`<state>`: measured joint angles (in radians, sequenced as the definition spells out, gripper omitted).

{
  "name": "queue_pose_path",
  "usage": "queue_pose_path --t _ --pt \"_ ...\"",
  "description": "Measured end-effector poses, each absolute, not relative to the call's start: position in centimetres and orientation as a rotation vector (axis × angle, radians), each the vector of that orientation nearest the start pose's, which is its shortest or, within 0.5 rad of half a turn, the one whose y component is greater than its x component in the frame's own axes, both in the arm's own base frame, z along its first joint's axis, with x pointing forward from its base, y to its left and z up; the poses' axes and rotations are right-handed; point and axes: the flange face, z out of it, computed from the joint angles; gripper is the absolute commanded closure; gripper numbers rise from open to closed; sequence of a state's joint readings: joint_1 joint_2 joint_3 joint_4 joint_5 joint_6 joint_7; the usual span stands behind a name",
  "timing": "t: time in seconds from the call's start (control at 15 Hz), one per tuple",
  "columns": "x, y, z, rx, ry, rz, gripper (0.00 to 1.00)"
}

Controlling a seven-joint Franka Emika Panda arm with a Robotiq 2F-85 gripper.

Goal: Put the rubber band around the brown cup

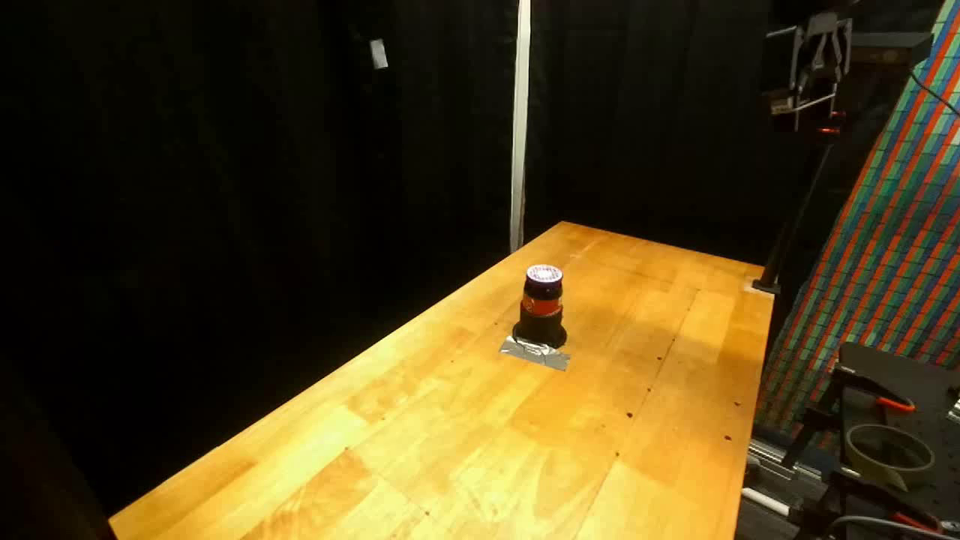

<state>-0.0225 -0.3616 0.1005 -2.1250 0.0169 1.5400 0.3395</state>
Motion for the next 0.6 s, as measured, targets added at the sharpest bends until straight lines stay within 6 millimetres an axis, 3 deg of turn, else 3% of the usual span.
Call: queue_pose_path --t 0.33,0.6 --pt "41.9 3.9 54.2 -3.157 0.424 0.34 0.0" --pt "44.2 3.5 52.1 -3.166 0.184 0.325 0.0"
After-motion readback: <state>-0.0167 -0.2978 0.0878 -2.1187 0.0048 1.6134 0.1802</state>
